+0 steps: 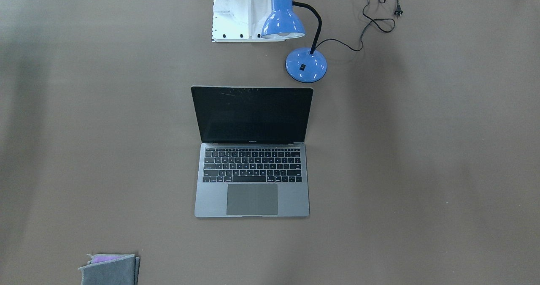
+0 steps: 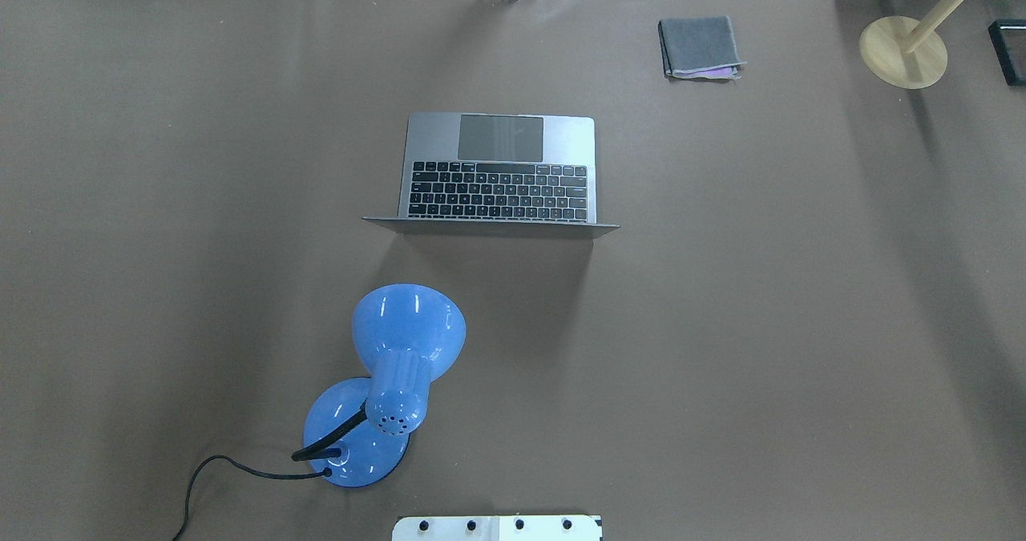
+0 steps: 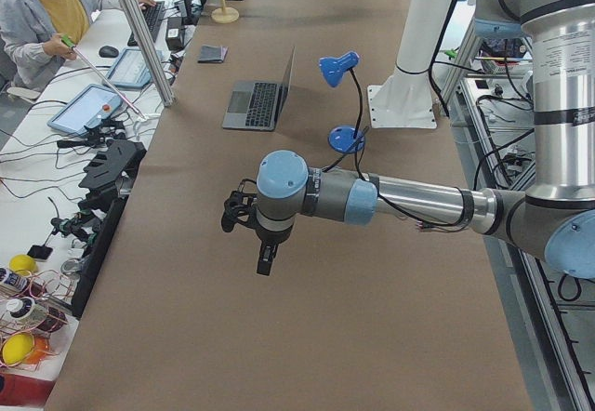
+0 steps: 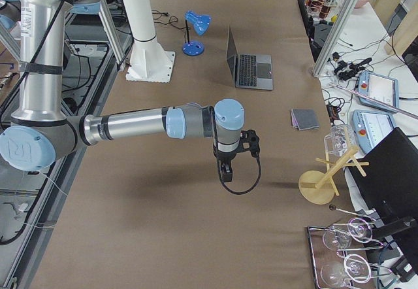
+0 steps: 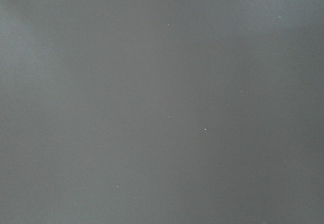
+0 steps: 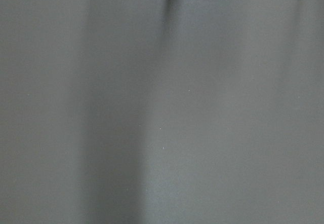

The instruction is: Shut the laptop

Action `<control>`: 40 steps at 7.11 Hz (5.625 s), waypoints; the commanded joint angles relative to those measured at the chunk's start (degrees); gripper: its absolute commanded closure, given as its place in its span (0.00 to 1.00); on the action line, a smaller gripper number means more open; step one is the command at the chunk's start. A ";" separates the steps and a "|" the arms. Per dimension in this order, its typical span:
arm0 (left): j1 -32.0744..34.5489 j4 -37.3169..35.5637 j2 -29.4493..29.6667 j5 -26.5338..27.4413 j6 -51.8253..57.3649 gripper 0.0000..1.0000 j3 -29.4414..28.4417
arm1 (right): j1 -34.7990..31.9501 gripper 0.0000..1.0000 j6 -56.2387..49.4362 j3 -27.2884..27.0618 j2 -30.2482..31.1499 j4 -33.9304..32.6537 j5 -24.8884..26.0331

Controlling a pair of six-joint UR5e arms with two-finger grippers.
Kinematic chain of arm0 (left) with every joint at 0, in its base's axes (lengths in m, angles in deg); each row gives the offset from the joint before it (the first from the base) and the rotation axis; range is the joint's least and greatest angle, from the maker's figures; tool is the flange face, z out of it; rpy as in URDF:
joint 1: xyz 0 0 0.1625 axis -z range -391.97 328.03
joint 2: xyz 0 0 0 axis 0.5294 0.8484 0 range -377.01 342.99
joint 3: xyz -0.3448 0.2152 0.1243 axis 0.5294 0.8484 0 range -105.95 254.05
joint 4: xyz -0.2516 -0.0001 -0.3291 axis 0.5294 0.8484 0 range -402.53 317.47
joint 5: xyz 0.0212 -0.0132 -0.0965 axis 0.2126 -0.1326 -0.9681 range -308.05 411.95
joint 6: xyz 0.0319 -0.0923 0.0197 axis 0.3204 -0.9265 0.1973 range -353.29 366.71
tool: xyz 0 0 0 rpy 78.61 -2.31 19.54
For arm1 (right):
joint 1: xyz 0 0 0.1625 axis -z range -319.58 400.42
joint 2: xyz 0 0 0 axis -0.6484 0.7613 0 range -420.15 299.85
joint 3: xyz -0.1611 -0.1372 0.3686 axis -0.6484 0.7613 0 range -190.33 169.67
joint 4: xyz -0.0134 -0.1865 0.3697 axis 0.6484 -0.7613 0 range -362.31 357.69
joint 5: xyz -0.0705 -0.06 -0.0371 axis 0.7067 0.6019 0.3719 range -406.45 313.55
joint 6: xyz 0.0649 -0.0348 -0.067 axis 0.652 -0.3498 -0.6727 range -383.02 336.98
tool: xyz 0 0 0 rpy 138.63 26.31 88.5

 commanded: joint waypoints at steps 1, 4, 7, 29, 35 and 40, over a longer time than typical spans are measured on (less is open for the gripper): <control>-0.02 0.15 -0.47 0.07 0.17 0.02 0.43 | 0.03 0.00 1.17 -0.05 -0.20 0.00 -0.07; -0.11 2.42 -0.73 -0.10 -1.13 0.02 0.69 | 1.08 0.00 2.15 -1.45 -0.56 0.26 -0.59; -0.98 2.96 -0.38 -4.38 -10.48 0.04 3.92 | 5.19 0.00 10.51 -7.06 0.32 3.69 -2.08; -56.90 -1.54 43.65 30.57 -80.86 1.00 2.99 | 50.05 1.00 80.28 -0.60 -41.67 10.20 23.75; -51.17 12.07 49.87 30.66 -80.86 1.00 -15.17 | 43.63 1.00 79.32 17.48 -53.09 10.89 23.40; -51.34 26.41 58.23 34.60 -79.04 1.00 -41.10 | 41.34 1.00 79.32 47.80 -61.99 30.02 20.50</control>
